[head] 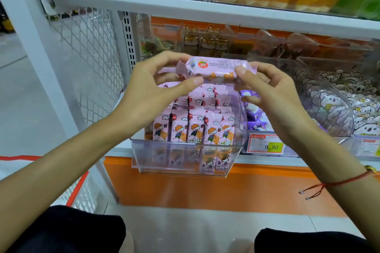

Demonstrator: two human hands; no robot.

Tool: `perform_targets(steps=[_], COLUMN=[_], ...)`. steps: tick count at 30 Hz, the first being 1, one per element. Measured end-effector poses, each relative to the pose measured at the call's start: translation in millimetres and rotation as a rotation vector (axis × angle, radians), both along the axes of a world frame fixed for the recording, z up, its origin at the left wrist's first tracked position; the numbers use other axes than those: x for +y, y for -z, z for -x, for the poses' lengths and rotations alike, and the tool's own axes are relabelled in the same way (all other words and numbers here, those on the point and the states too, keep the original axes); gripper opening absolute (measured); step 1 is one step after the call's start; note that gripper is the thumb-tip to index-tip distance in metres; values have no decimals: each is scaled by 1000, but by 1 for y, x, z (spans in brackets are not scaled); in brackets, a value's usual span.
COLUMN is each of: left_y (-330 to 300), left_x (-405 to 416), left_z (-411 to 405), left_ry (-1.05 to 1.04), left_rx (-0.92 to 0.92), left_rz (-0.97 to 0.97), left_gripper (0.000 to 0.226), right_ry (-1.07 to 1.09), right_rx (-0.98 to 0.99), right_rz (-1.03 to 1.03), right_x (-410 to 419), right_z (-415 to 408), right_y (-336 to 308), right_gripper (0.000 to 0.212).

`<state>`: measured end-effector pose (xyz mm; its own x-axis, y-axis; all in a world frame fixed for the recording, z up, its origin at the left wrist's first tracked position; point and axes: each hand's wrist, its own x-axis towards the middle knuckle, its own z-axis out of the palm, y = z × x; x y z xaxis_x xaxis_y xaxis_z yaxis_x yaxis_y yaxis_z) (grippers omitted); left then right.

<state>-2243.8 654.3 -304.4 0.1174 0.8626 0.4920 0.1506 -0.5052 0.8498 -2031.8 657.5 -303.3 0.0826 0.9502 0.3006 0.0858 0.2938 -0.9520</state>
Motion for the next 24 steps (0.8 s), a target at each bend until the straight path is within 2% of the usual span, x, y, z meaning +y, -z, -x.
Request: perform_targets(steps=[3, 5, 6, 9, 13, 18, 24], left_y=[-2, -3, -3, -3, 4, -2, -18], left_x=[11, 26, 34, 64, 102, 127, 158], left_z=[3, 4, 2, -6, -21, -26, -38], left_ry=[-78, -195, -244, -289, -293, -262, -210], left_rx=[-73, -89, -57, 123, 454, 852, 1023], left_rz=[-26, -54, -68, -77, -96, -230, -153], left_gripper=[35, 30, 30, 31, 36, 34, 47], right_ry=[234, 285, 272, 211, 196, 177, 163], right_rx=[-344, -601, -663, -665, -714, -688, -657], right_rz=[-157, -153, -112, -25, -57, -31, -17], right_x=[3, 5, 6, 7, 6, 4, 4], right_z=[-6, -10, -12, -11, -14, -13, -13], right_y=[10, 18, 23, 31, 33, 32, 34], right_gripper=[38, 40, 43, 42, 33, 40, 42])
